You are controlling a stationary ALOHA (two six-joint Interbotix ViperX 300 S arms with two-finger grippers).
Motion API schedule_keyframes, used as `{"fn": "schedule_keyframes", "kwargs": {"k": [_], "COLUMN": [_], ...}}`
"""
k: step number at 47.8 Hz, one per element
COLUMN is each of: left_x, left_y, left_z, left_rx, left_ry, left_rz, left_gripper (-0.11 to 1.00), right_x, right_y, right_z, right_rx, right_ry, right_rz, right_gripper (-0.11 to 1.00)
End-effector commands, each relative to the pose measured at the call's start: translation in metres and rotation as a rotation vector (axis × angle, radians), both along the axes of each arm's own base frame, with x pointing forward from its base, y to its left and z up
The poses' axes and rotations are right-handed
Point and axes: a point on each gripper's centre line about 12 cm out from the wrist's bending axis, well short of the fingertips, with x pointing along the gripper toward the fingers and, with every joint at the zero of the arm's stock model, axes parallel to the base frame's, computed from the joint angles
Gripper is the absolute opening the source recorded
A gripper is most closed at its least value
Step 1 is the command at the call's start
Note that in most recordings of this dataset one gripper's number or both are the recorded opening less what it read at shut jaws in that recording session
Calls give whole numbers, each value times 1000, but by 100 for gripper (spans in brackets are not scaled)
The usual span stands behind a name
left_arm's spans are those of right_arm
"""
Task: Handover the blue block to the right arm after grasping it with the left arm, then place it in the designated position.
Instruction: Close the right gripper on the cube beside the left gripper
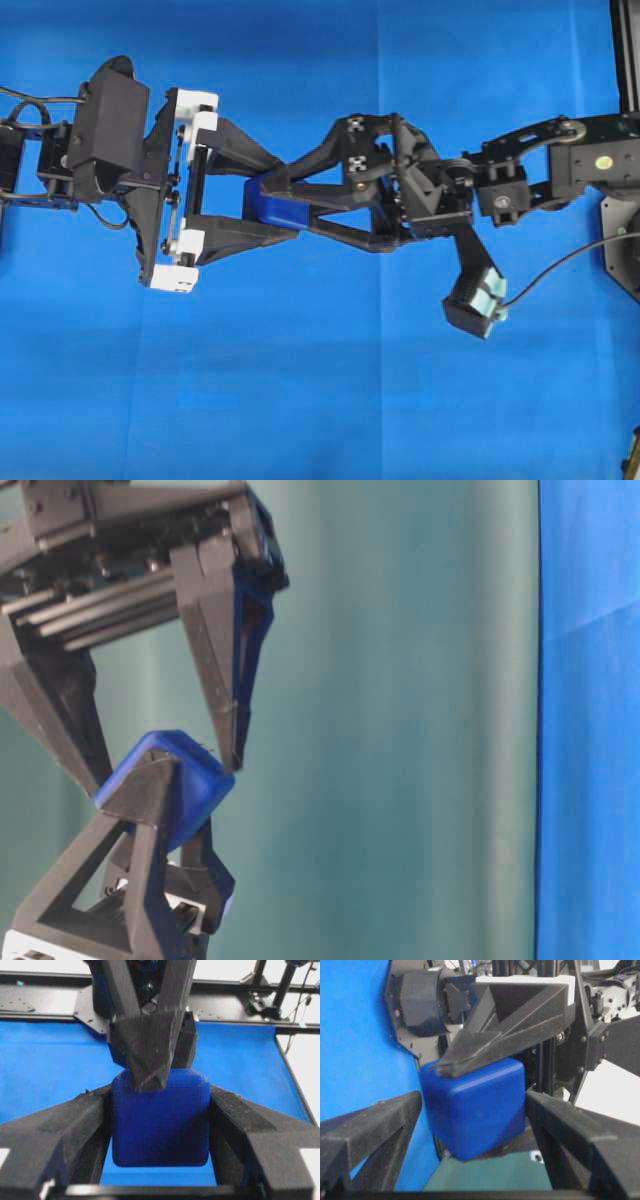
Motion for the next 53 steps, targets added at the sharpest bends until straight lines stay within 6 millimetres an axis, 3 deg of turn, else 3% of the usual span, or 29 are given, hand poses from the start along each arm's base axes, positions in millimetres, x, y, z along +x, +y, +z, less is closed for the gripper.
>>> {"fn": "schedule_keyframes", "kwargs": {"k": [1,24,28,34,53], "left_x": [-2,-2,-2,-1,0], "left_y": [-1,-1,-1,-2,-3], "left_z": [14,12,12,11,11], "left_rx": [-4,-5,-3,-3,-3], "left_ry": [-40,-30,-27,-18,-17], "left_rz": [-3,-2,-3,-6,-7], "left_gripper": [49,49,49,49,49], "right_x": [4,7,7,8,8], "right_y": [1,1,0,-2,-3], "right_z": [15,18,17,19,18], "right_rx": [3,-1,-3,-4,1], "right_ry": [-38,-44,-34,-32,-23], "right_rz": [4,2,-10,-21,-31], "right_gripper": [96,93,81,47,47]}}
